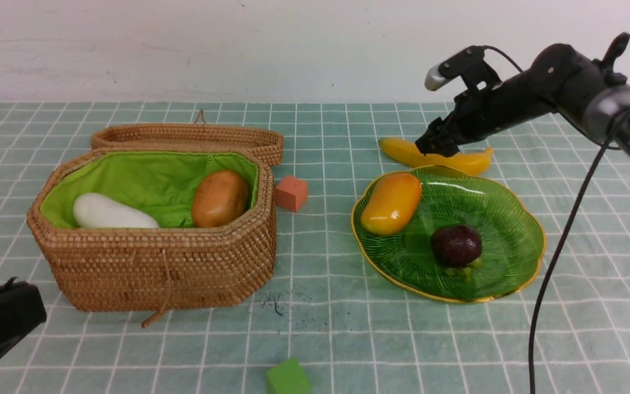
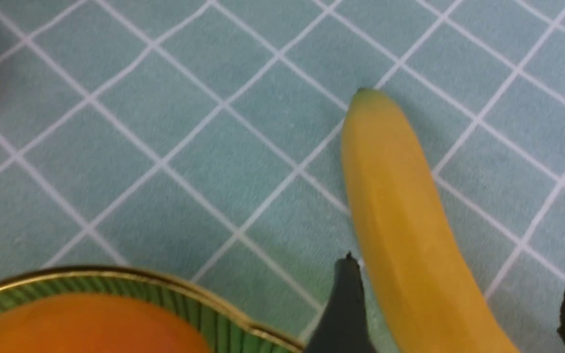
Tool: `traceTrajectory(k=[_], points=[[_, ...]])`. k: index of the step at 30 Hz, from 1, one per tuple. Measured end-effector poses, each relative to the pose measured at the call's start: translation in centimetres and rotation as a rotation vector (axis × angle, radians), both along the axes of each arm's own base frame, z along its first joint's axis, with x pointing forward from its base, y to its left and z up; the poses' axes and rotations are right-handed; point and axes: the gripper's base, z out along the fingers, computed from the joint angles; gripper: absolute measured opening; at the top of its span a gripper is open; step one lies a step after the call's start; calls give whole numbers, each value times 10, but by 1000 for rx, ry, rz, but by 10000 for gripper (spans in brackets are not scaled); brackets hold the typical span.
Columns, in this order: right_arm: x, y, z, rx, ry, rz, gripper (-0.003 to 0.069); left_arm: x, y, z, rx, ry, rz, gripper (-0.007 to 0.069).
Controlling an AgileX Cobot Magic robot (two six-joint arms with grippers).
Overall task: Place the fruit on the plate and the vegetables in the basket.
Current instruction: Use the right arm to grab a banana and put it into the right plate
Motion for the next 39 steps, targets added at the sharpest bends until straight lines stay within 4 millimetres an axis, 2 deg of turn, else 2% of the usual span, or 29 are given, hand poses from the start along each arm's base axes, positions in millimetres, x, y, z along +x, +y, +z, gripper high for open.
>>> traceTrajectory(k=[16,21,29,32,39], points=[[11,-2,-29,-10,-13,-36,528,0,1,-3,20,24,13,4],[12,-3,-30,-27,-19,-39,491,0,1,-3,22,27,15,3],[12,-5,-33,-57,-19,-44,475,0,1,-3,23,29,16,3],[12,-6,-34,-65,-20,-44,455,0,2,-4,25,30,16,4],[12,-6,-34,-70,-22,-44,315,0,2,-4,25,31,17,5]])
